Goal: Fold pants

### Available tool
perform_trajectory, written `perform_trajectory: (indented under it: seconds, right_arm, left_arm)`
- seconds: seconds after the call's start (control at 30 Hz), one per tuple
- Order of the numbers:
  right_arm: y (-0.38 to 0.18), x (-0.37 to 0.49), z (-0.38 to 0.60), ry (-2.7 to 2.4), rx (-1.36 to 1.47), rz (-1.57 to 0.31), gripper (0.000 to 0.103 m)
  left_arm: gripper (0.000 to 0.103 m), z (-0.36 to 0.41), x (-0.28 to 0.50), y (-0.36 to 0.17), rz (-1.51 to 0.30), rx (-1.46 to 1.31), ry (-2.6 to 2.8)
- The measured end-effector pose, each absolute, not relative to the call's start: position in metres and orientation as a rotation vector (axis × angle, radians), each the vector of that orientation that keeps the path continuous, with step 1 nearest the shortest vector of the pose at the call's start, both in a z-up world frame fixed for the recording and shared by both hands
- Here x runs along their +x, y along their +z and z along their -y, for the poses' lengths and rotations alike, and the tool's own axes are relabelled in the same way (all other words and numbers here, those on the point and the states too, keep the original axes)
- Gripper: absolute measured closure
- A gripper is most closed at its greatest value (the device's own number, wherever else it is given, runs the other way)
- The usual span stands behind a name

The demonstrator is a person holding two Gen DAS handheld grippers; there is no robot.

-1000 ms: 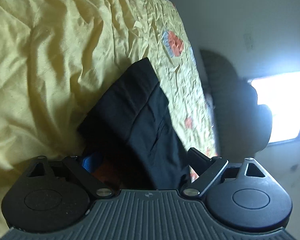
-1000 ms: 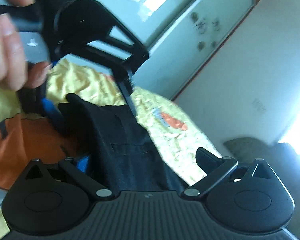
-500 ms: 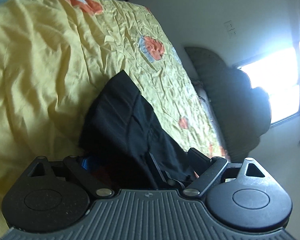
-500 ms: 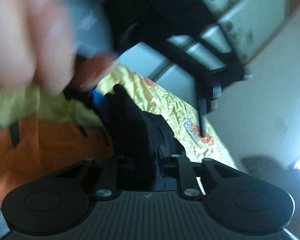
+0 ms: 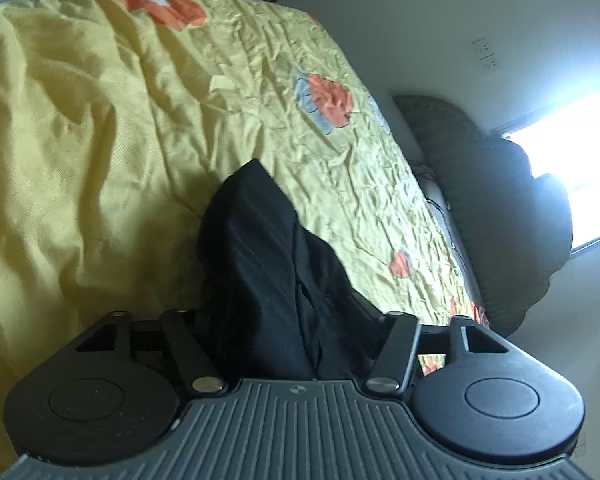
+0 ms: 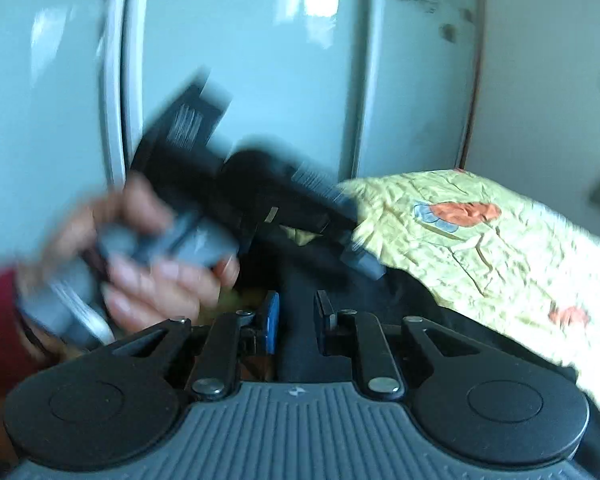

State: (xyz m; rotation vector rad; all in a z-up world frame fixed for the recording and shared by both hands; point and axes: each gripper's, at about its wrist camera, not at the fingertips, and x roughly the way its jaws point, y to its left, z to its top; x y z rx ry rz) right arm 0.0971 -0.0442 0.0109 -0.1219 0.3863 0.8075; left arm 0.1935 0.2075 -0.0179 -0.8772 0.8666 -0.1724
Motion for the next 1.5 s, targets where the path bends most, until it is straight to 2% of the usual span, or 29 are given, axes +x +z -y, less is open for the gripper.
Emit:
perform_trajectory:
  seconds: [0.1,0.23,0.33,0.47,0.73,1.5]
  right_arm:
    - [0.010,0.123,0.056,0.685,-0.039,-0.449,0.085]
    - [-0.020,0.152,0.040,0.614,-0.104,-0.591,0.085]
    - [-0.031,0.154,0.029,0.612,-0.148,-0.600,0.085]
    - [-0.021,0.148,0.034,0.590,-0.039,-0.541,0.085]
    - [-0.028,0.161,0.040,0.616,0.071,-0.561,0.084]
    - [-0.013,0.126,0.117,0.533,0.322,-0.447,0.084]
  left_arm:
    - [0.054,-0.207,0.192,-0.018,-0.865,-0.854,-0.152]
    - [0.074,-0.200,0.190,-0.015,-0.855,-0.750,-0.113]
    - [0.075,-0.192,0.187,-0.011,-0.836,-0.674,-0.096]
    - [0.078,-0.177,0.180,0.002,-0.790,-0.561,-0.072]
    - [0.081,-0.127,0.147,0.035,-0.647,-0.351,-0.026]
    - [0.082,-0.011,0.096,0.063,-0.486,-0.161,-0.161]
